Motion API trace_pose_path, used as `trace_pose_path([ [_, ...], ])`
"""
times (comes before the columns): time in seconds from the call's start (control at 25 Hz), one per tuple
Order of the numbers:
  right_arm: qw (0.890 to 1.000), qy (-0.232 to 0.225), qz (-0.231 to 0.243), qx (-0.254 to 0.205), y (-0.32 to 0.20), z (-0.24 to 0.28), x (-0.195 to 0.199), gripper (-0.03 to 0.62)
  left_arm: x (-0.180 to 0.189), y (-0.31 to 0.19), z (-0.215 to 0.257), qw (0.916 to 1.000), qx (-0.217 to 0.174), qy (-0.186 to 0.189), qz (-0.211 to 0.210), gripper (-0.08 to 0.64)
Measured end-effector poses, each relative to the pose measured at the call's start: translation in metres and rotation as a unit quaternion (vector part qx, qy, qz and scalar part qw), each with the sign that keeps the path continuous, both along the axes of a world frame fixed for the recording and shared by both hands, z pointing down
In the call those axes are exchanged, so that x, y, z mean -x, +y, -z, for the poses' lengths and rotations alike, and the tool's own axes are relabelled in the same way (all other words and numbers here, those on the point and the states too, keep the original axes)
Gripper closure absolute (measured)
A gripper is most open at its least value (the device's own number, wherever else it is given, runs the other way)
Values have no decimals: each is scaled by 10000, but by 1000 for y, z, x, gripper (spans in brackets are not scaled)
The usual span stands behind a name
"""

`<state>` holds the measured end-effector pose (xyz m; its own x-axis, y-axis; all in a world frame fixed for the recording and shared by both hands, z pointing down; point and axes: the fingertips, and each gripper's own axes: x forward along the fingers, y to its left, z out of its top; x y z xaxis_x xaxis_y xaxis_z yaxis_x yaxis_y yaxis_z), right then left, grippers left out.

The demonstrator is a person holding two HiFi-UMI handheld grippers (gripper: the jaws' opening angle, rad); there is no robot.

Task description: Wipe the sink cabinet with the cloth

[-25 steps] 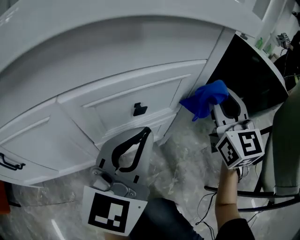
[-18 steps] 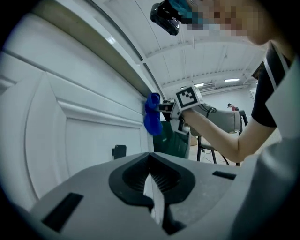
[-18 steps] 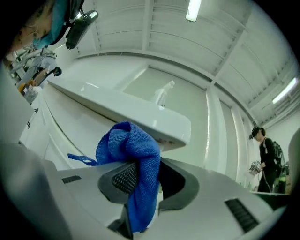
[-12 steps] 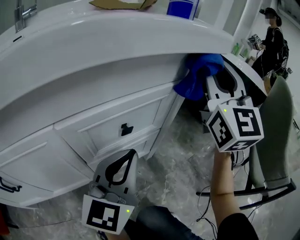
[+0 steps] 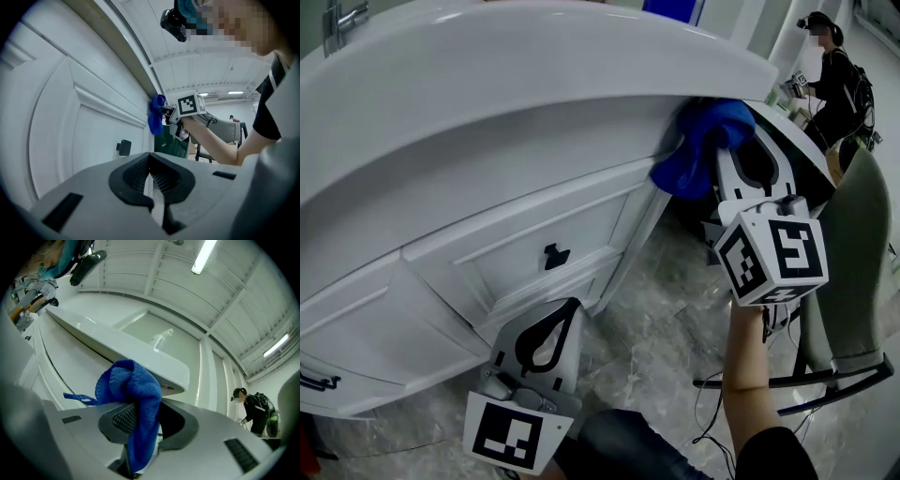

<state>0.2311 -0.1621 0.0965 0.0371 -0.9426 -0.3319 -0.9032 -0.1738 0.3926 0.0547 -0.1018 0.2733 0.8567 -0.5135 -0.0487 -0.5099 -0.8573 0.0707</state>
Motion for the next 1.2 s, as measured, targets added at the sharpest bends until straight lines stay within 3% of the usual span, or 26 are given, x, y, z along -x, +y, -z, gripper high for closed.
trace_pose_path([
  [0.88,10000,-59,46,15,0,-36,-1,477,-7,1,-7,9998,12,-192,-24,557],
  [1.08,9989,-94,-426,-181,2,-46,0,477,-9,-2,-9,9998,-4,-220,6,557],
  [1.2,9977,-368,-546,-163,2,-50,-3,477,-13,-2,-8,9998,-33,-187,-18,557],
])
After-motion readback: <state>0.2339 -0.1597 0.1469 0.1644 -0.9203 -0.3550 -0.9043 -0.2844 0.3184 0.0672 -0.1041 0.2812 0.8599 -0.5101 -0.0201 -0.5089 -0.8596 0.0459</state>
